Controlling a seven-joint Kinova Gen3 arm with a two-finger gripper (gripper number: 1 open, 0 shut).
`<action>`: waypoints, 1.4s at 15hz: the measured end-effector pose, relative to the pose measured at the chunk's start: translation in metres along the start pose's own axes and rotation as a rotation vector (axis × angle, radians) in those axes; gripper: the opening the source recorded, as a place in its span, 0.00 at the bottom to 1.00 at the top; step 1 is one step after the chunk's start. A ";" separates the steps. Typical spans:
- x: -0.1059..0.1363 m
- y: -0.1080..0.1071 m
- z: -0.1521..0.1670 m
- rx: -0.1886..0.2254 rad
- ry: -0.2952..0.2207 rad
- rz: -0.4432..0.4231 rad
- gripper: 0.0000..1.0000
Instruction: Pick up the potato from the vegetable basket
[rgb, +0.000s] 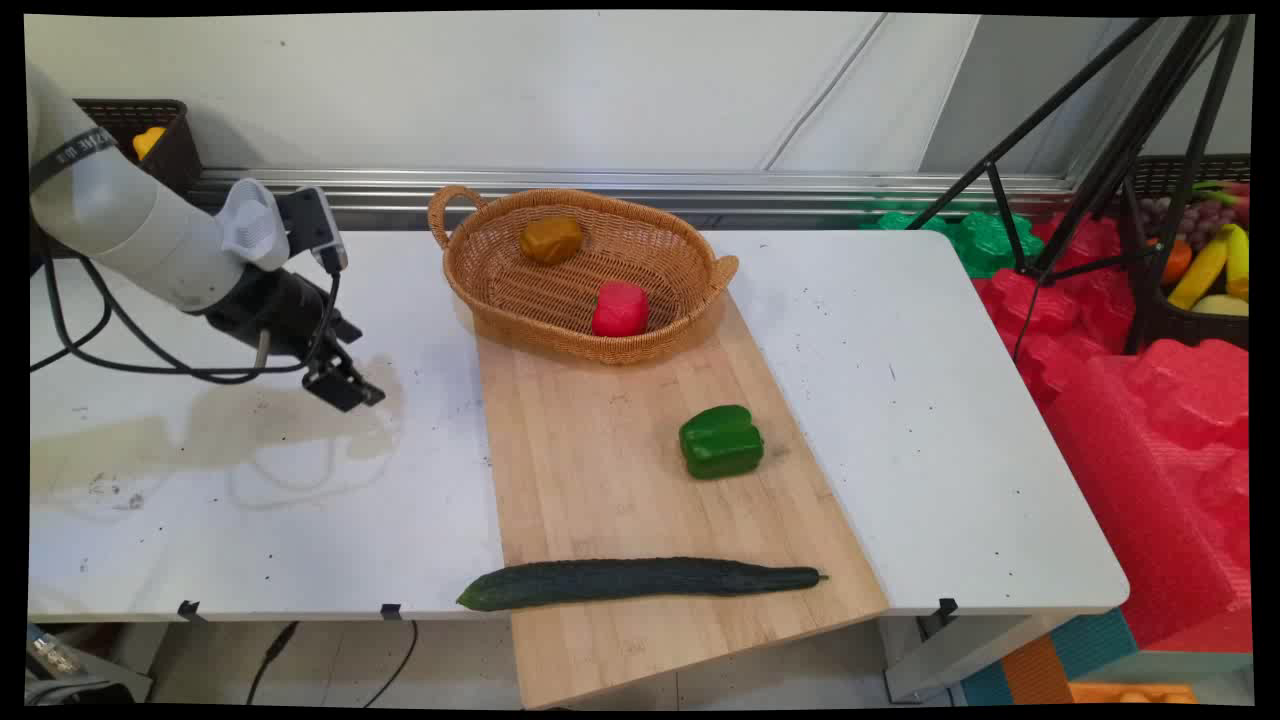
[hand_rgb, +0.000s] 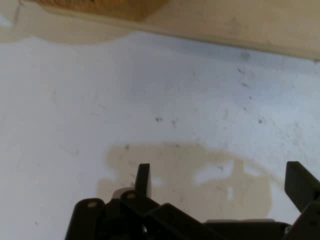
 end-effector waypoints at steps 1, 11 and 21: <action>0.001 -0.001 -0.001 0.005 0.009 0.001 1.00; 0.063 -0.040 -0.033 0.131 0.234 -0.047 1.00; 0.135 -0.076 0.019 0.190 0.238 -0.105 1.00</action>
